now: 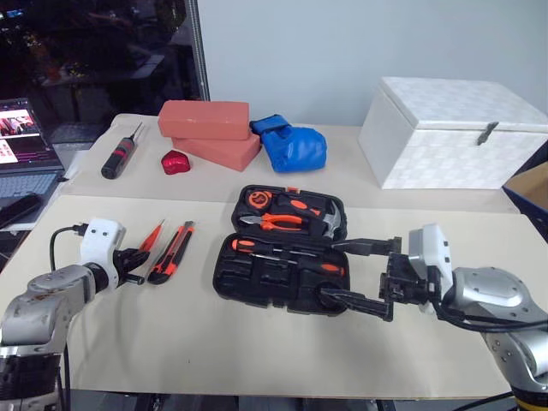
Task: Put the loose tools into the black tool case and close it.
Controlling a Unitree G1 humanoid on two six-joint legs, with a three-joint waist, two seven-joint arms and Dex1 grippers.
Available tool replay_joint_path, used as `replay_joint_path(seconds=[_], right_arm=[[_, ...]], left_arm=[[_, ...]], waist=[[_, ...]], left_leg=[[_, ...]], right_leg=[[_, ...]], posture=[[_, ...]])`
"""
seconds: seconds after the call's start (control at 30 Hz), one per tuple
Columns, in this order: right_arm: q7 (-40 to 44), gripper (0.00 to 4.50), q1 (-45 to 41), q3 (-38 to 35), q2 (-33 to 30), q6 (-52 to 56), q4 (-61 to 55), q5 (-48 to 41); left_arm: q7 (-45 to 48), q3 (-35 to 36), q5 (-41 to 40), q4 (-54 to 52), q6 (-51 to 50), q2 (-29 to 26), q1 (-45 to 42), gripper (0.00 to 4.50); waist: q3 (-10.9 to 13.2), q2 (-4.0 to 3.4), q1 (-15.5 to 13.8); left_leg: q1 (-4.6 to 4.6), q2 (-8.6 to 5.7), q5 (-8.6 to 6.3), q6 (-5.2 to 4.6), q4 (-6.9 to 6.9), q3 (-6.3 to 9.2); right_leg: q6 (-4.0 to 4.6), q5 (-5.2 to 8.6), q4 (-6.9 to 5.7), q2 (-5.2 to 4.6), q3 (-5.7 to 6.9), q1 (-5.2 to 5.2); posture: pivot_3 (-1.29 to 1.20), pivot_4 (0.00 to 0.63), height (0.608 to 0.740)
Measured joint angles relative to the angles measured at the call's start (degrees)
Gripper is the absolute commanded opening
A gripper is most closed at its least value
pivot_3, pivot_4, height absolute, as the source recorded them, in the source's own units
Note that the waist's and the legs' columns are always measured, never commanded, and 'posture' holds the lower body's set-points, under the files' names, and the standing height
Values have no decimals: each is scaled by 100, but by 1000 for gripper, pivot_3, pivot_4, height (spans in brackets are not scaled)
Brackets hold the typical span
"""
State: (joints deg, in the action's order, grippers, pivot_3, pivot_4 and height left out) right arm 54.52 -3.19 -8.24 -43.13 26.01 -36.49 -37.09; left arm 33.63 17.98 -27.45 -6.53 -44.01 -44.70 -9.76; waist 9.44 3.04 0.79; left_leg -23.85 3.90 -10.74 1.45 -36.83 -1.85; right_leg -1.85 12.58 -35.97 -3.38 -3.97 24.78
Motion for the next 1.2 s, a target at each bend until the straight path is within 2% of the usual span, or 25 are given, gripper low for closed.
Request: replay_joint_path(seconds=[0.1,0.13,0.2,0.33,0.53,0.83,1.2], right_arm=[[4,4500,261,-241,-6,-106,-175,-8],[13,4500,426,-405,-34,-152,-269,-13],[57,4500,753,-717,-116,-211,-416,-18],[158,4500,1310,-1328,-246,-233,-671,-27],[1,4500,1886,-1941,-283,-215,-1161,-40],[-424,4500,2236,-2033,-287,-38,-1665,-245],[-664,4500,2378,-2041,-306,-1,-1813,-256]], left_arm=[[1079,10,-350,-171,323,-444,-209,475],[1696,-141,-413,-340,545,-799,-368,475],[2472,-685,-362,-597,886,-1052,-806,475],[3439,-2148,131,-678,1538,-891,-1498,475],[3985,-3777,1525,485,2673,-48,-2740,475],[4382,-4107,2331,1934,3873,202,-3182,475],[4593,-4106,2599,2525,4513,482,-3367,475]], waist=[[8,16,-31],[8,16,-42],[2,-1,-97],[-1,-6,-128],[2,-2,-121],[3,0,-21],[2,0,-12]], left_leg=[[-25,1,1,1,0,2],[-33,-1,1,1,0,0],[-35,-11,1,0,-1,-3],[-36,-9,5,-7,-2,-9],[-33,-7,7,-10,-19,6],[-34,-10,8,-11,-25,11],[13,-10,8,-12,-30,12]], right_leg=[[1,0,-2,0,4,22],[2,0,1,-2,3,27],[-3,2,12,-10,0,19],[-10,4,12,-3,-6,18],[-12,1,-8,11,-8,15],[-27,-6,-6,9,-10,6],[-22,-3,-1,8,-10,-50]], posture=[[0,150,736],[0,150,736],[0,150,736],[0,150,736],[0,150,736],[0,150,736],[0,150,736]])
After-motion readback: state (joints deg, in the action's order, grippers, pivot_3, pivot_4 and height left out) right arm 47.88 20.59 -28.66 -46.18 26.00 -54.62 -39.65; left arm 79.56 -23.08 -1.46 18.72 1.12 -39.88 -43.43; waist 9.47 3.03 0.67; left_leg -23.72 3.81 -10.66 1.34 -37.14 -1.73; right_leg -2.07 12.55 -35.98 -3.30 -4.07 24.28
